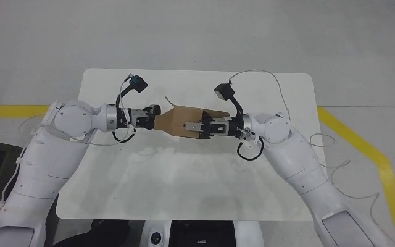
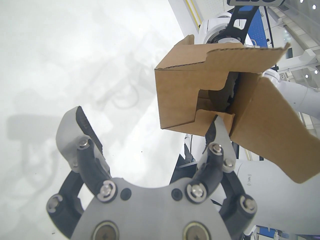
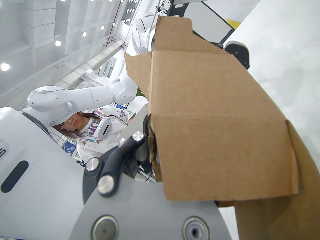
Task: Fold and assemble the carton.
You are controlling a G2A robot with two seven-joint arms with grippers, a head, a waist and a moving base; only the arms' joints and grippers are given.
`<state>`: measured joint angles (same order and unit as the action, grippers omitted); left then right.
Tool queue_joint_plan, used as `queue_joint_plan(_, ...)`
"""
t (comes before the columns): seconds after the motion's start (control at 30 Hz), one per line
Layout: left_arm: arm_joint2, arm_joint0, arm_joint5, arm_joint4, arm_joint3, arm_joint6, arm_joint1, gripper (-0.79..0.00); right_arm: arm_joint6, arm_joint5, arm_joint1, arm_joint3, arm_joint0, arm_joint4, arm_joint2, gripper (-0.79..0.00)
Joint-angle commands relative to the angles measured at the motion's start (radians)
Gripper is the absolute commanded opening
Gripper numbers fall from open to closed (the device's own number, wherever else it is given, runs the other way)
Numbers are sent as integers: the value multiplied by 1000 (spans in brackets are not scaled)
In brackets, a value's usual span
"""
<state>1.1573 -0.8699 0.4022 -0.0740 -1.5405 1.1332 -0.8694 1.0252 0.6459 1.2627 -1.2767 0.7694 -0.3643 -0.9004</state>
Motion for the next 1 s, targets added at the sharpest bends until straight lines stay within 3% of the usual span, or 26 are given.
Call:
queue_joint_plan(0.0,-2,1,3,-2,-1,4,0,0,-1,1,1,3,-1,0,0,-785)
queue_joint_plan(0.8,-7,1,10,-19,15,0,0,0,29,3,13,64,-28,-25,12,-785)
queue_joint_plan(0.97,10,9,1,-46,54,-30,-1,0,112,-41,6,95,-25,-46,9,-785)
